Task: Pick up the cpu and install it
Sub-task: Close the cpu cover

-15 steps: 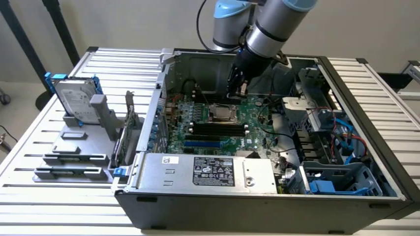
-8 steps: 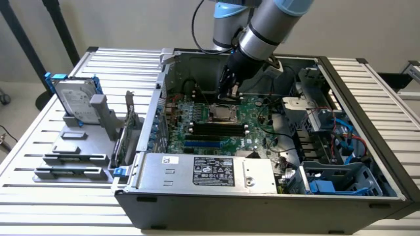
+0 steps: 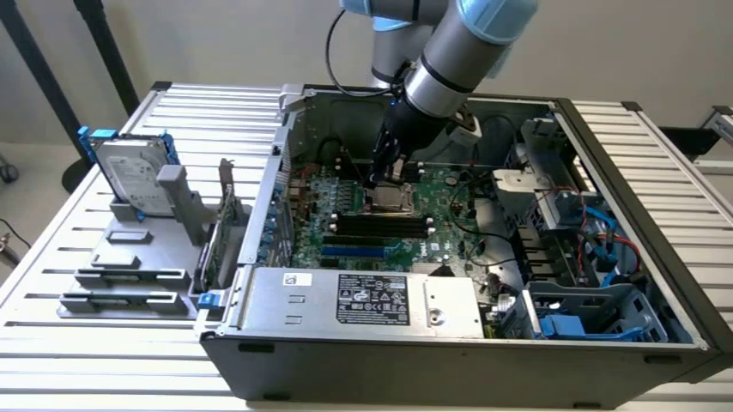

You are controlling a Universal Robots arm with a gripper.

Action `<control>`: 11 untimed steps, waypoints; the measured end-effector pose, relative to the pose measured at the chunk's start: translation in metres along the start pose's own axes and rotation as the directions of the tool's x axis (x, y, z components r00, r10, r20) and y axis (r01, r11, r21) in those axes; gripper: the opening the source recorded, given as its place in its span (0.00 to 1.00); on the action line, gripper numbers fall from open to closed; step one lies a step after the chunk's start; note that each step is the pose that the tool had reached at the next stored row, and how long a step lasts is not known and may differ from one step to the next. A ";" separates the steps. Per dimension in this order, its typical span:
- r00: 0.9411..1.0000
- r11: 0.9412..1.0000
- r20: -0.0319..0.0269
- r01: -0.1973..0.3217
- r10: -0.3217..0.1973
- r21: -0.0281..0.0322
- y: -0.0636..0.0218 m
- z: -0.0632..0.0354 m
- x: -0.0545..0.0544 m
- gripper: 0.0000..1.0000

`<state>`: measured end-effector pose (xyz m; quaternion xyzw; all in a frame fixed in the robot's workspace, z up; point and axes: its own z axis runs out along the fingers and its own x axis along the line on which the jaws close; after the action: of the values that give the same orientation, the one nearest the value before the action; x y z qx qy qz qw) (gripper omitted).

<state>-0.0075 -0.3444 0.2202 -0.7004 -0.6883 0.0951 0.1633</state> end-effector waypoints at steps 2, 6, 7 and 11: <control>1.000 1.000 0.000 0.000 0.000 0.000 0.0013 0.0033 0.000 0.11; 1.000 1.000 -0.002 0.001 -0.001 0.000 0.0034 0.0091 0.001 0.11; 1.000 1.000 -0.003 0.001 -0.001 0.000 0.0037 0.0100 0.002 0.11; 1.000 1.000 -0.004 0.001 -0.001 0.000 0.0036 0.0148 0.004 0.11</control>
<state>-0.0093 -0.3391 0.2055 -0.7000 -0.6885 0.0937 0.1647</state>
